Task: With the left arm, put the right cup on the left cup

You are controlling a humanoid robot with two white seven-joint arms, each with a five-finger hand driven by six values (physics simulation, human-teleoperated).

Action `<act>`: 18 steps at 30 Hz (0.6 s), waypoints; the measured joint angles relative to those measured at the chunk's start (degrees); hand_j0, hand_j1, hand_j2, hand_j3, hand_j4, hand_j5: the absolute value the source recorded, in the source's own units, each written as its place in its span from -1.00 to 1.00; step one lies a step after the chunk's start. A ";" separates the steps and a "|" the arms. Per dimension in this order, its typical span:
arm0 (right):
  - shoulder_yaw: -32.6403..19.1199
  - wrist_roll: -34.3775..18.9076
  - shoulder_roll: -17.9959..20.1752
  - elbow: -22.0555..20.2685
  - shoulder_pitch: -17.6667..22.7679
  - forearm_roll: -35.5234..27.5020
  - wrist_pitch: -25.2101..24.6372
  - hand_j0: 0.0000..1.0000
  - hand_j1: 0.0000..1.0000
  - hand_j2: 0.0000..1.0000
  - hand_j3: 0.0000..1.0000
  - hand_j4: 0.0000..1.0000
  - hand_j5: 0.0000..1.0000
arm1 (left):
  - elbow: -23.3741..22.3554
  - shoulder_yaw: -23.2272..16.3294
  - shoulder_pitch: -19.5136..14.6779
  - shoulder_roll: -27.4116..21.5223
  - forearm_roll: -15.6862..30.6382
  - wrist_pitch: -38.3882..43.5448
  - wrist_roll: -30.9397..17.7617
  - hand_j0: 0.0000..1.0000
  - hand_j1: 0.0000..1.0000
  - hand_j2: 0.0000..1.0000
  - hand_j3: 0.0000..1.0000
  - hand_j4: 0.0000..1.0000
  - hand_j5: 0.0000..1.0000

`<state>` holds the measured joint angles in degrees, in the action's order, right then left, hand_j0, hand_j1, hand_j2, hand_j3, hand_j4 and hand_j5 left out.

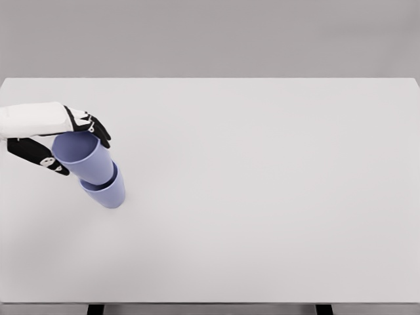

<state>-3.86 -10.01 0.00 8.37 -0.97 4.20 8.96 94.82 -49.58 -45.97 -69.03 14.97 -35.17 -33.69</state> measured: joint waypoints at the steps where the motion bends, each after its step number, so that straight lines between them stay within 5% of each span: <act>1: 0.00 0.00 0.00 0.00 0.00 0.00 0.00 1.00 1.00 1.00 1.00 1.00 1.00 | -0.17 0.01 0.00 0.25 -0.08 0.00 0.01 0.10 0.10 0.10 0.10 0.10 0.10; 14: 0.00 0.00 0.00 0.02 0.00 0.00 0.00 1.00 1.00 1.00 1.00 1.00 1.00 | -2.39 0.12 1.32 1.26 -2.28 0.01 0.26 0.12 0.12 0.12 0.12 0.12 0.12; 16: 0.00 0.00 0.00 0.00 0.00 0.00 0.00 1.00 1.00 1.00 1.00 1.00 1.00 | -2.42 0.17 1.58 1.51 -2.46 0.01 0.27 1.00 1.00 1.00 1.00 1.00 1.00; 18: 0.00 0.00 0.00 0.02 0.00 0.00 0.00 1.00 1.00 1.00 1.00 1.00 1.00 | -2.44 0.23 1.67 1.59 -2.74 0.02 0.27 1.00 1.00 1.00 1.00 1.00 1.00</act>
<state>-3.86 -10.01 0.00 8.39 -0.97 4.20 8.96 92.38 -49.35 -44.30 -67.44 12.23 -35.16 -33.42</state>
